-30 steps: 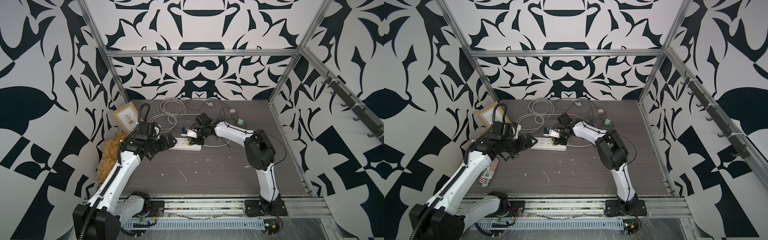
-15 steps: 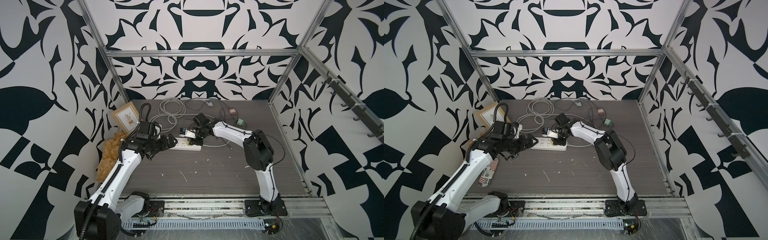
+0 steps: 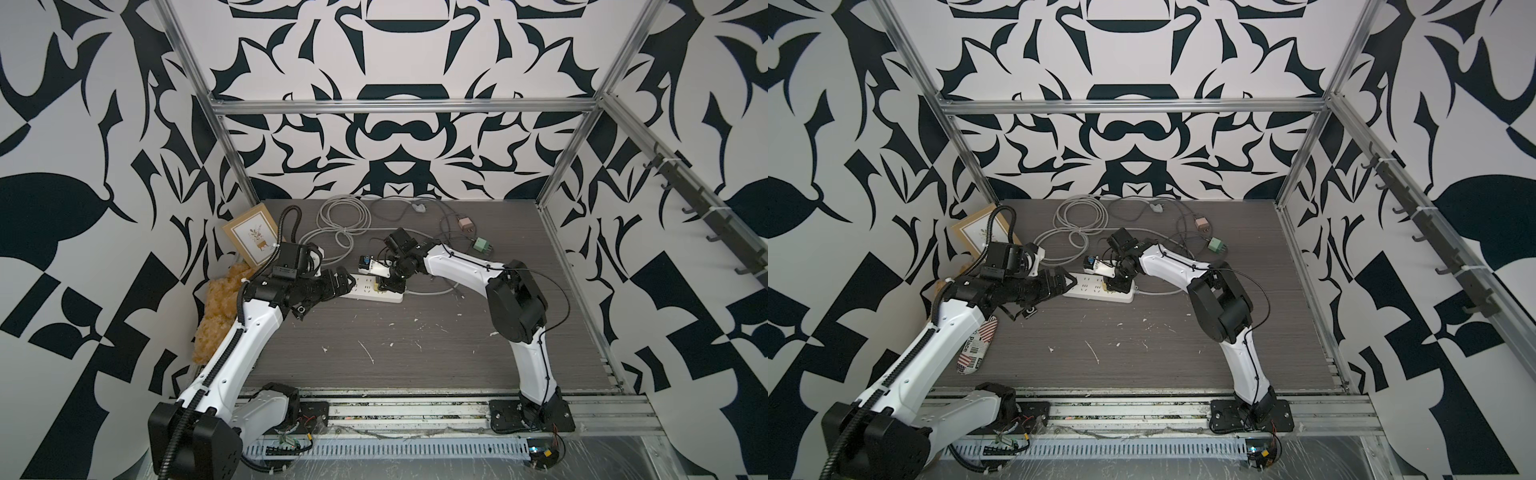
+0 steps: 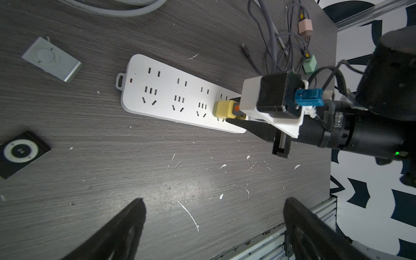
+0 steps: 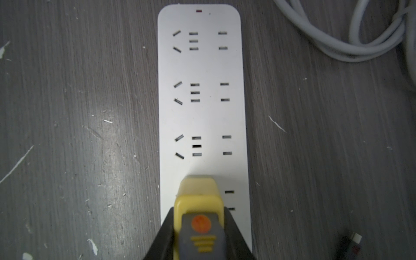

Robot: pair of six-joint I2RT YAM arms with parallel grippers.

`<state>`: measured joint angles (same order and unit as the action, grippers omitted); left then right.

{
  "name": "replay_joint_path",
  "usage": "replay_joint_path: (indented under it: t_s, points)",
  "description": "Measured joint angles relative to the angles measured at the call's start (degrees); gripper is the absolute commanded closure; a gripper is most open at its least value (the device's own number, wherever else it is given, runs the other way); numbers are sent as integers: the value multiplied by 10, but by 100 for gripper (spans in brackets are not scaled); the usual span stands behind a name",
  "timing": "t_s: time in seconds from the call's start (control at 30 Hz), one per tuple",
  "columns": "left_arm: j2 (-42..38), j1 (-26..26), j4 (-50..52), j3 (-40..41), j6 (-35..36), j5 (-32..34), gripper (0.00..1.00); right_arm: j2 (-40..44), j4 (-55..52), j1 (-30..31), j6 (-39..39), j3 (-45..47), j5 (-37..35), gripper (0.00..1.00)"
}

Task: Charge mp3
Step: Insert the plug into the socket.

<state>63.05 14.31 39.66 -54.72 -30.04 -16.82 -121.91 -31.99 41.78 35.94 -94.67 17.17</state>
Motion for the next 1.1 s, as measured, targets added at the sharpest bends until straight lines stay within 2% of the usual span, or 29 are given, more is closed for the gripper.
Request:
replay_joint_path:
  t_s: [0.37, 0.57, 0.93, 1.0, 1.07, 1.1]
  points:
    - [-3, 0, 0, 0, -1, -1, 1, 10, 2, 6, -76, 1, -33, 100]
    - [-5, 0, -1, 0, -2, -1, 1, 16, -1, 11, -123, 0, -56, 90]
    - [-7, 0, -9, 0, -2, -1, 1, 38, -32, 10, -183, 15, -80, 62]
    - [-7, -1, -9, 0, -2, -1, 1, 47, -42, 10, -190, 23, -78, 51]
    - [-7, -1, -9, 0, -2, -1, 1, 55, -50, 9, -197, 30, -75, 45]
    - [-7, -1, -9, 0, -2, -1, 1, 59, -55, 9, -201, 33, -74, 31]
